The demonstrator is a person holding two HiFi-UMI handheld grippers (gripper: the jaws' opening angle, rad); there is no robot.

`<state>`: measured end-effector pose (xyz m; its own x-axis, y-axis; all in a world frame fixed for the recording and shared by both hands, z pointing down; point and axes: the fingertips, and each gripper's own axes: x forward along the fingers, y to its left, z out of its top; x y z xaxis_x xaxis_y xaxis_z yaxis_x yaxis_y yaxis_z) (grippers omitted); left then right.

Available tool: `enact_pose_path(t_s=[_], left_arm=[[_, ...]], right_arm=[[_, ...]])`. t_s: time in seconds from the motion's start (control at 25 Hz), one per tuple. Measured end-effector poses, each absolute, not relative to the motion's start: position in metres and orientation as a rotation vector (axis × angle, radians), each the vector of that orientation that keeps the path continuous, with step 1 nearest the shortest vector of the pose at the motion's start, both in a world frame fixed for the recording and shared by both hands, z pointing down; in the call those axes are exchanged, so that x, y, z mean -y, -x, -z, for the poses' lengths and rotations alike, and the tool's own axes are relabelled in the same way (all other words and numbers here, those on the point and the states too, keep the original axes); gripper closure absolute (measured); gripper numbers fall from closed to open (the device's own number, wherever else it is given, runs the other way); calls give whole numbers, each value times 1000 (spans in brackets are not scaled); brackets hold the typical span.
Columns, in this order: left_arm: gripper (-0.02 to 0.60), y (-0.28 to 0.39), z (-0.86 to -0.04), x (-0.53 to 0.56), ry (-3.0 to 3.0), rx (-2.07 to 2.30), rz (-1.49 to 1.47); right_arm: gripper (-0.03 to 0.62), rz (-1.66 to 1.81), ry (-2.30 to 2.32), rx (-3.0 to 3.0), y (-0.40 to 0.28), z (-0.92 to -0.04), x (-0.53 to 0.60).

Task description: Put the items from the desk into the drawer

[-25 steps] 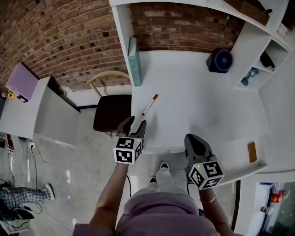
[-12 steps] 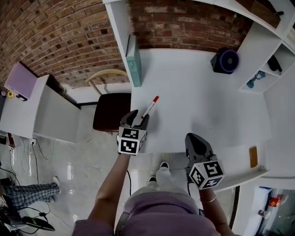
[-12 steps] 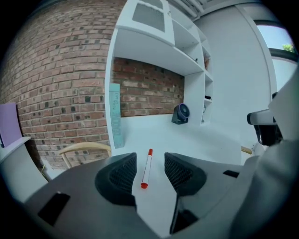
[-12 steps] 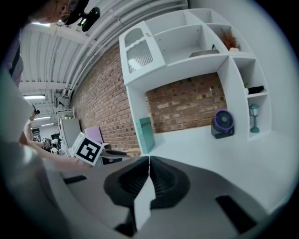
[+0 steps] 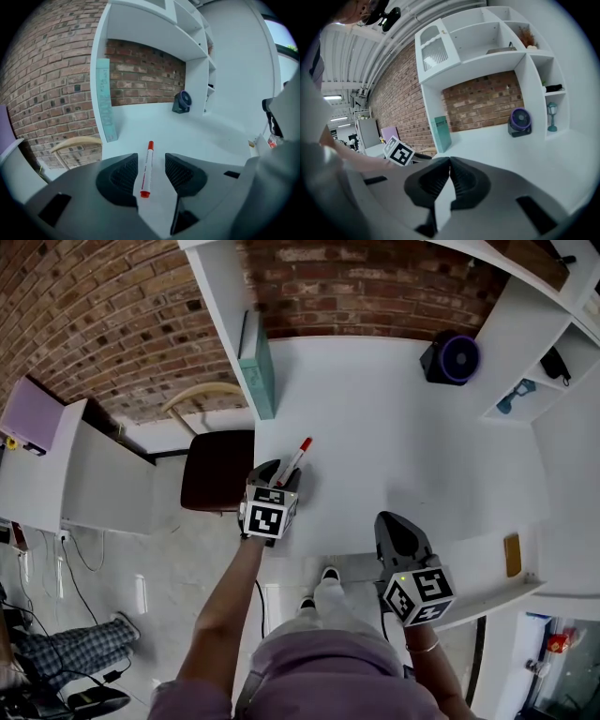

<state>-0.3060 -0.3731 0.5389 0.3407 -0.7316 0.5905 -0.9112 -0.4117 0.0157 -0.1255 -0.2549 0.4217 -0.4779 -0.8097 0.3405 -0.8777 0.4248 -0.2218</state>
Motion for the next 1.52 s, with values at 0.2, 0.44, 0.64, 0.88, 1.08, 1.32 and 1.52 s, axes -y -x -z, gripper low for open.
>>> enact_pose_path(t_s=[0.2,0.44,0.64,0.88,1.08,1.32,1.52], left_arm=[[405,303,-550,389,-2281,1454,-799],[423,302,-565,396,-2240,1424,-868],[425,298,-578,401,-2226,1379,-931],[436,297,-587,403,-2202,1363,-999],[458,294,-589,402,-2192,1339,-969],[495,291,-590,400,-2184,1308,-938],[508,288,-589,399,-2187,1302,-933]], right_arm=[[588,-567,-1502,2479,121,-426,258],[589,-577,-1503,2471,120,-428,260],[589,-581,-1507,2464,122,-430,261],[589,-584,-1515,2456,119,-430,262],[589,-597,-1515,2450,118,-433,260],[589,-597,-1517,2450,119,-432,258],[589,-595,-1519,2444,118,-432,254]])
